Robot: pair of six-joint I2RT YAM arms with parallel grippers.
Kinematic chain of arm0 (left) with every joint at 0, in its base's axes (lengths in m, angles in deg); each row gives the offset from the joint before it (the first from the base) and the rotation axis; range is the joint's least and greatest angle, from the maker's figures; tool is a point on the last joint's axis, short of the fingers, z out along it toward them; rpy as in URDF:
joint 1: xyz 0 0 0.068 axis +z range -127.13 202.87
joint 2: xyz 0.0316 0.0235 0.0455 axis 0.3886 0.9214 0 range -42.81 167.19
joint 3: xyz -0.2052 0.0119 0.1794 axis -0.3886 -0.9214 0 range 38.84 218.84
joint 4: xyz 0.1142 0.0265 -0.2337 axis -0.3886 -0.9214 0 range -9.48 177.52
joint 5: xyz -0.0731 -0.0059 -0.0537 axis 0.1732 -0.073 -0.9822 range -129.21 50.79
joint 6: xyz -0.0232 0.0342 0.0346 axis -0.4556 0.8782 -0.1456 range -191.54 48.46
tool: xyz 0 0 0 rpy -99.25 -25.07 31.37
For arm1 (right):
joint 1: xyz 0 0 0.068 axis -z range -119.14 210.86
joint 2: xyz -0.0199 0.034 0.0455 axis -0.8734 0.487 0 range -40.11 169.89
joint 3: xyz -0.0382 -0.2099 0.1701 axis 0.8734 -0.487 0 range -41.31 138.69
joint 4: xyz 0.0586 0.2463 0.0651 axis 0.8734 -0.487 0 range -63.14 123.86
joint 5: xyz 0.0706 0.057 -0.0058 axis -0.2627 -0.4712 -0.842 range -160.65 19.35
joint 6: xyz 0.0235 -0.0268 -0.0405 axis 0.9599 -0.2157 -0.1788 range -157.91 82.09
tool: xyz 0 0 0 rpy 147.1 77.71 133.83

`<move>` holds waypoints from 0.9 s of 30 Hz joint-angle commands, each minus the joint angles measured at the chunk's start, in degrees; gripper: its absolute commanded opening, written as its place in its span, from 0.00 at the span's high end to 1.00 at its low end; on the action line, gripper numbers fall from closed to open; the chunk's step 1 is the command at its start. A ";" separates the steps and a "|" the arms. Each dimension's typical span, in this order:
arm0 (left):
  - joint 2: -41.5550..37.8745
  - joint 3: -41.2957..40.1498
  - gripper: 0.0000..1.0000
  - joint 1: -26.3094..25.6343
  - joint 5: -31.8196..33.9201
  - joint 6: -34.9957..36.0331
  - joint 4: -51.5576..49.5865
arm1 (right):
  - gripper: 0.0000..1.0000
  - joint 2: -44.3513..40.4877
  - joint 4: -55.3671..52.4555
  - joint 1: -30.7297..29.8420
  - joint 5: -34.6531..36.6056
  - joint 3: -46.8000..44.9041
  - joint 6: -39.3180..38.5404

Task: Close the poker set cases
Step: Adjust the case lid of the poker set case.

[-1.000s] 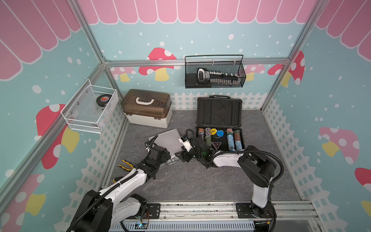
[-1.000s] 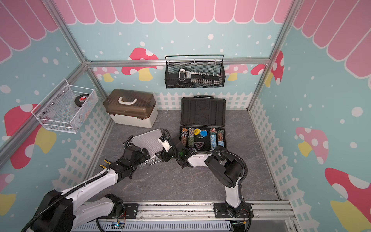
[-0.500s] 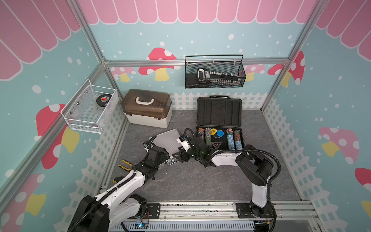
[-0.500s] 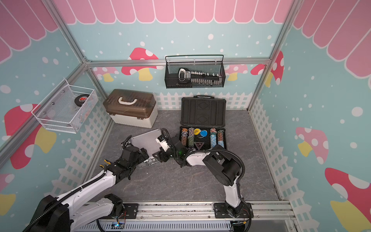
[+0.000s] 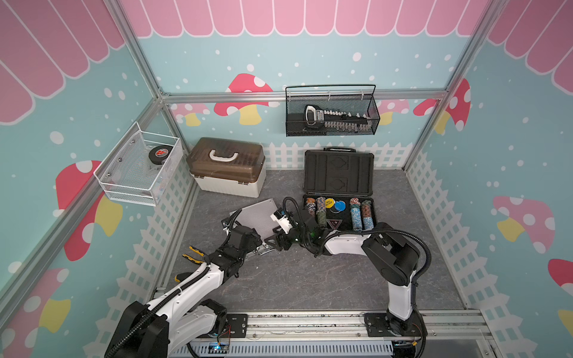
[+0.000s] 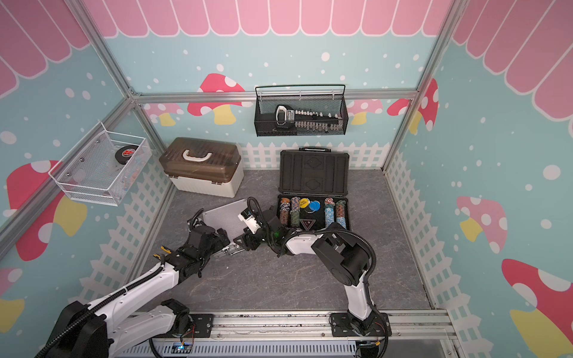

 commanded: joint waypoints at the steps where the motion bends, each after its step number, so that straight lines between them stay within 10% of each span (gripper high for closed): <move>1: -0.77 0.80 0.01 0.36 0.70 0.07 0.20 | 0.32 2.17 -5.73 -0.53 -0.79 -0.21 -0.58; 13: 0.12 1.09 0.01 0.32 0.41 0.37 0.69 | 0.28 -10.44 -10.76 0.15 14.24 -8.32 -3.53; 27: 0.25 1.15 0.01 0.36 0.23 0.63 0.83 | 0.28 -7.49 -10.77 0.76 9.46 -8.21 -6.25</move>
